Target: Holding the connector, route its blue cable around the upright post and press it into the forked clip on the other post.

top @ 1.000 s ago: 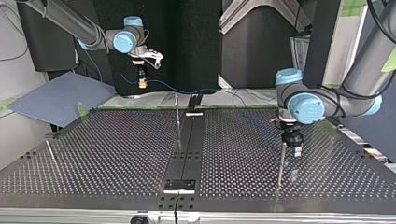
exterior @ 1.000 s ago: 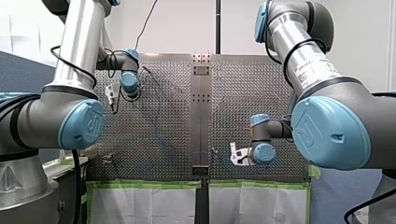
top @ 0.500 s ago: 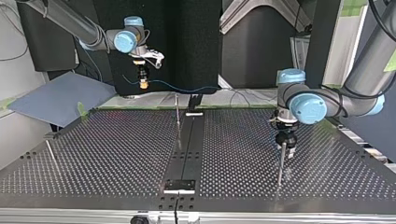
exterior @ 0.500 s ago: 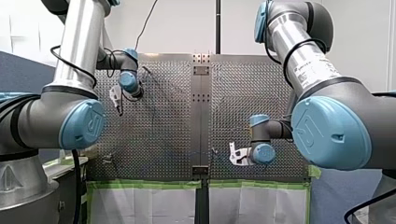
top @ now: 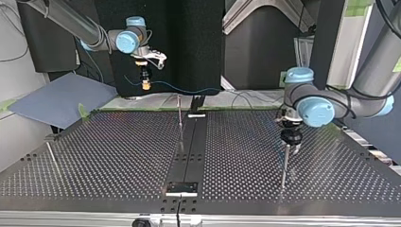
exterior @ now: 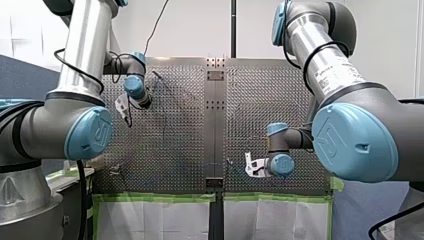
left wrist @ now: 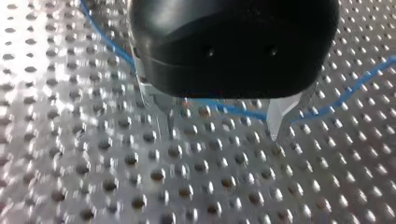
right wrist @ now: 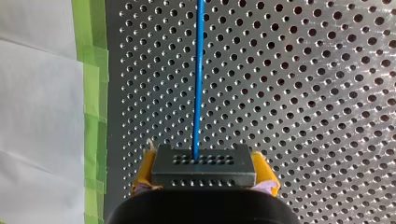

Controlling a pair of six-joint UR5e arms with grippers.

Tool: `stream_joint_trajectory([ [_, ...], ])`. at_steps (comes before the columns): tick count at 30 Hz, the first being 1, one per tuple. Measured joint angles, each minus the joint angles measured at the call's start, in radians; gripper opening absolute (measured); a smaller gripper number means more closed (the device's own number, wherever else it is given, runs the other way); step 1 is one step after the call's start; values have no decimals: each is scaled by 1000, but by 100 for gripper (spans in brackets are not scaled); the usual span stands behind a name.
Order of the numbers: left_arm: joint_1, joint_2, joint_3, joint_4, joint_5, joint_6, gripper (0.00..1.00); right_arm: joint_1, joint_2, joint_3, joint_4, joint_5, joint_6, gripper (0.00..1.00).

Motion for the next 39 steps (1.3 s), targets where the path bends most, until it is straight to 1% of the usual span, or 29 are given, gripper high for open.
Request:
stream_joint_trajectory([
  [3,8,11,-14,-27,-26,17,100,-1,0,0,1,-1,0,0],
  [7,20,40,-44,-62,-61,49,100,-6,0,0,2,-1,2,0],
  [15,31,111,-115,-119,-133,121,100,-25,0,0,1,0,25,0],
  [18,29,139,-142,-144,-161,149,100,-37,0,0,7,1,34,0],
  [22,21,178,-159,-181,-199,187,100,-49,0,0,17,1,40,0],
  [25,15,203,-160,-207,-225,213,100,-53,0,0,18,-2,41,0],
  [30,3,248,-147,-251,-270,258,100,-56,0,-1,18,-29,43,0],
  [36,-7,302,-106,-305,-323,312,100,-60,0,0,26,-41,48,0],
  [39,-10,330,-80,-333,-331,340,100,-60,0,0,27,-43,52,0],
])
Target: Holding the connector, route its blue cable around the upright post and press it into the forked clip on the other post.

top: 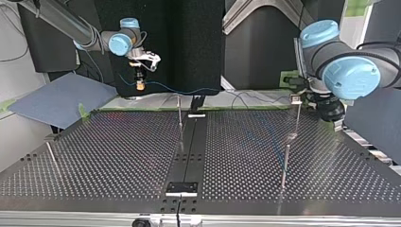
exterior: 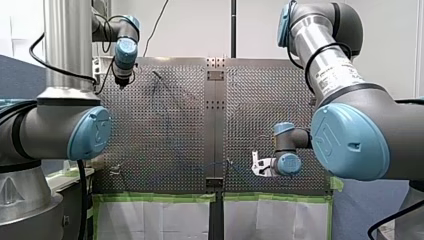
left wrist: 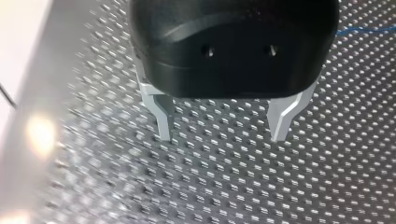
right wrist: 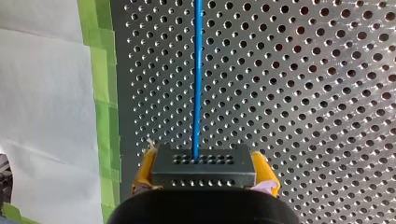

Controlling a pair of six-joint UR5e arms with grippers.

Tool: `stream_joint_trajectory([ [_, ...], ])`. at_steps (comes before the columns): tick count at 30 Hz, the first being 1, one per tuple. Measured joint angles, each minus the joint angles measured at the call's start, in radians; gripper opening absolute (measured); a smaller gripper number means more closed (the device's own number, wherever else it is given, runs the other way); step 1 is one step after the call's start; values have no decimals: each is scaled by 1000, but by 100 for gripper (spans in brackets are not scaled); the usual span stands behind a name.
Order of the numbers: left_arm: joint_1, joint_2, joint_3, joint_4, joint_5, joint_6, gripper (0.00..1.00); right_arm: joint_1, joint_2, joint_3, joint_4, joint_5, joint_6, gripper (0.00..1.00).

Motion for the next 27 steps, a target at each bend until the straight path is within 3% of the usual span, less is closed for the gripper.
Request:
stream_joint_trajectory([
  [10,-15,92,82,-92,76,59,100,-1,0,-1,0,-24,19,0],
  [17,-38,153,89,-153,137,69,100,-1,0,-1,2,-27,31,0],
  [27,-83,245,89,-245,229,65,100,1,0,-1,2,-32,32,0],
])
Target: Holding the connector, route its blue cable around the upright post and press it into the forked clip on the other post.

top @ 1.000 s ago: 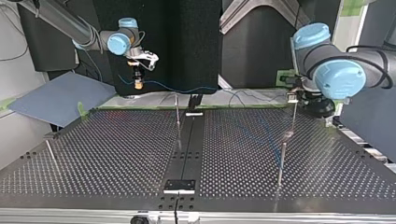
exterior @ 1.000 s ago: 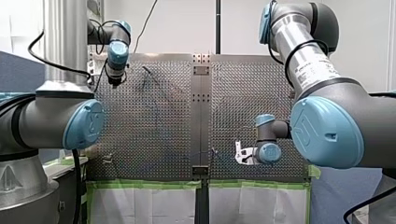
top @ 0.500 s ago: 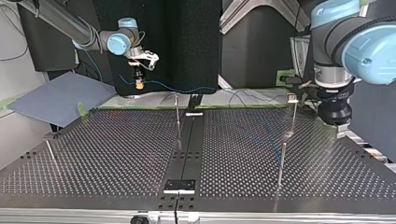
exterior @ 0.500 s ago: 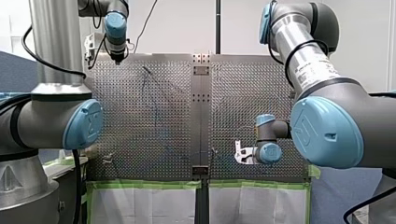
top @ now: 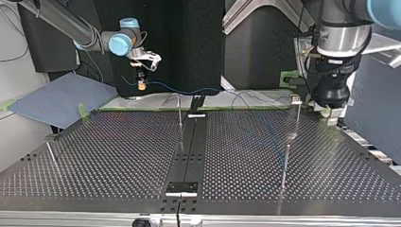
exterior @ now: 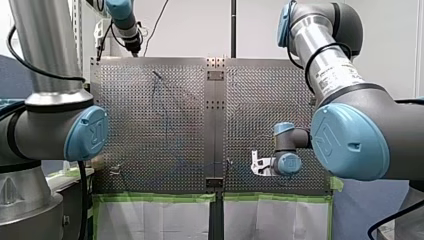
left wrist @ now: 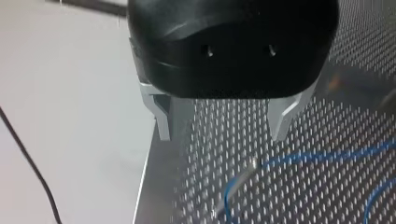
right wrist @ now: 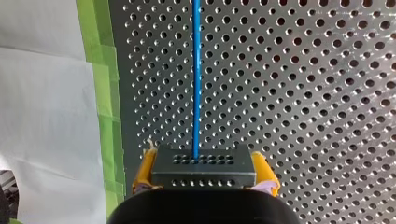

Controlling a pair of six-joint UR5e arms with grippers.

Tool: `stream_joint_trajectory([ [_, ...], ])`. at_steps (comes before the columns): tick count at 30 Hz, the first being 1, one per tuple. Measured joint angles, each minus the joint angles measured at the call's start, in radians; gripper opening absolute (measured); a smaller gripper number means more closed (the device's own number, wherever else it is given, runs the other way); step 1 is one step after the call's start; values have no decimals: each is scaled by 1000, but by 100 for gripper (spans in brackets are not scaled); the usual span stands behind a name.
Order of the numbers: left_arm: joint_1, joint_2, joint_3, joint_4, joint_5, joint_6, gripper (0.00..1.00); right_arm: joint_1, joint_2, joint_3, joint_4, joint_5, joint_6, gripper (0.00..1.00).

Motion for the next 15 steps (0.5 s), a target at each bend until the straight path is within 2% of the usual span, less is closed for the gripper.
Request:
stream_joint_trajectory([
  [4,-17,24,0,-35,35,-1,100,2,0,0,-1,0,1,0],
  [10,-42,9,0,-81,86,-1,100,4,0,0,0,0,2,0],
  [15,-55,-1,0,-92,134,-1,100,4,0,0,-1,0,2,0],
])
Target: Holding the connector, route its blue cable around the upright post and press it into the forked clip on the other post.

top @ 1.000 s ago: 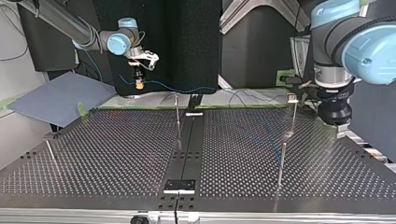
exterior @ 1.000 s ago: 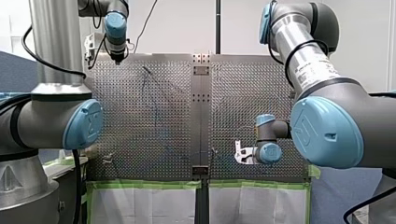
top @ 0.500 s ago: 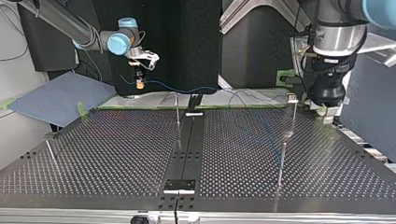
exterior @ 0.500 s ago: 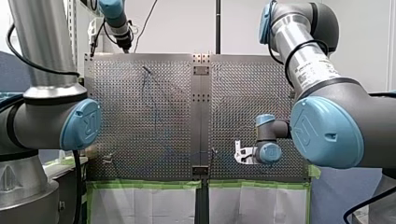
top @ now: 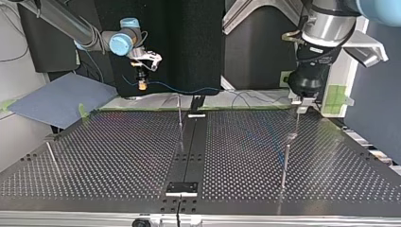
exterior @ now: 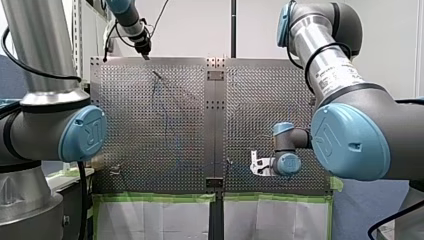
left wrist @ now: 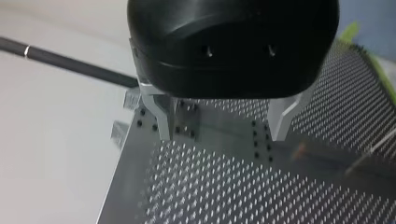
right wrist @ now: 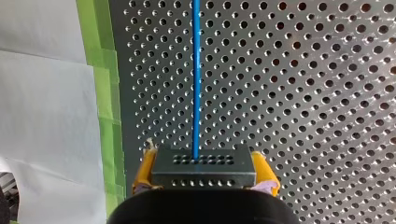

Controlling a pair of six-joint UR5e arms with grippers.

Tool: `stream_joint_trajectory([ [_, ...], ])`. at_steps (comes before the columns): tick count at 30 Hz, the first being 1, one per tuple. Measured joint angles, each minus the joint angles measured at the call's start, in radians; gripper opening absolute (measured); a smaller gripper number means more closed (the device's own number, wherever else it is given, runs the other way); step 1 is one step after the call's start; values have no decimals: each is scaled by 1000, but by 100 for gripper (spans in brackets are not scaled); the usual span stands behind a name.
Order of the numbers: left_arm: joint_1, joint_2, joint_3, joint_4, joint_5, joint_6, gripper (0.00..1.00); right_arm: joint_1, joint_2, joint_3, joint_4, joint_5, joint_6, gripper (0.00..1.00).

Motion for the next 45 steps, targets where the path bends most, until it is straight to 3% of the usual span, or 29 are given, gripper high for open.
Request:
stream_joint_trajectory([
  [4,-10,-5,0,-1,34,0,100,1,0,0,-1,0,0,0],
  [9,-19,-14,0,-1,32,-1,100,1,0,0,0,0,0,0],
  [37,-31,-33,0,2,-184,-3,100,4,0,0,-2,0,0,0],
  [45,-25,-66,0,38,-207,-9,100,4,0,0,-2,0,0,0],
])
